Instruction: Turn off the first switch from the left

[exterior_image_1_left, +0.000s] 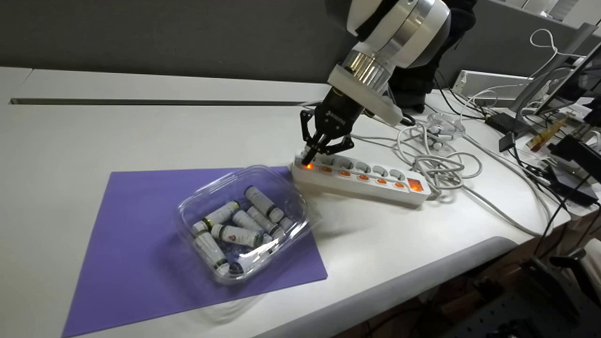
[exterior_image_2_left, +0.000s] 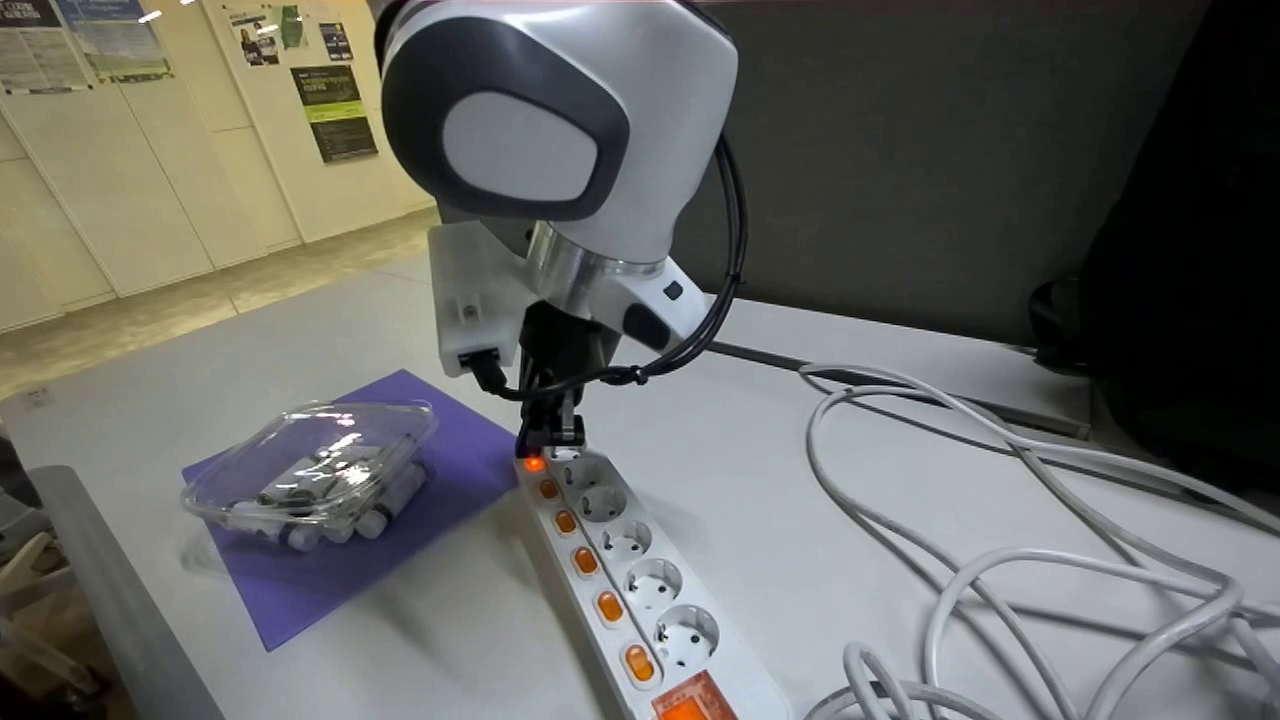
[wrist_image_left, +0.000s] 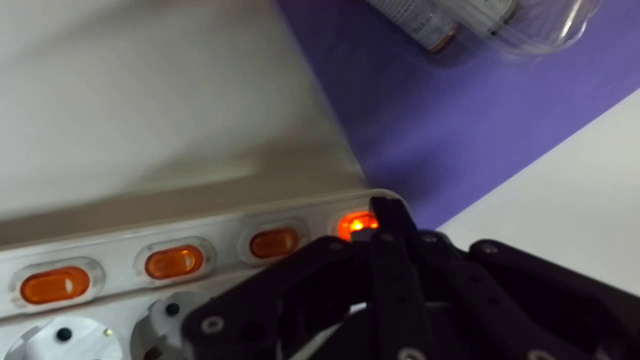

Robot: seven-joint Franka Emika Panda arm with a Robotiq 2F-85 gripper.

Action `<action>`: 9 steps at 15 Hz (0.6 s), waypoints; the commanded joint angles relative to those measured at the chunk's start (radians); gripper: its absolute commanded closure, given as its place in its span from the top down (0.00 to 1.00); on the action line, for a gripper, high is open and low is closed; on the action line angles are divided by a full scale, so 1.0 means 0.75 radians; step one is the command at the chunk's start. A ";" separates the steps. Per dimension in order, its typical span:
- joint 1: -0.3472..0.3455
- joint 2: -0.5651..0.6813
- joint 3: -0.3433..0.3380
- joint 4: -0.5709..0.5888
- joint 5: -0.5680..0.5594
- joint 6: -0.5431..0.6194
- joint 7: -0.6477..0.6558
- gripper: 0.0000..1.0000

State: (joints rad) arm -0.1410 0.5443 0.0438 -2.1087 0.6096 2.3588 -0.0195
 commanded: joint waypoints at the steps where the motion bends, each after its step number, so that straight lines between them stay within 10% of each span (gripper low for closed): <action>1: 0.025 -0.038 -0.005 -0.025 -0.031 -0.002 0.015 0.00; 9: 0.072 -0.104 -0.011 -0.066 -0.100 0.018 0.042 0.00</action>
State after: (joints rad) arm -0.1004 0.5168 0.0440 -2.1200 0.5645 2.3607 -0.0211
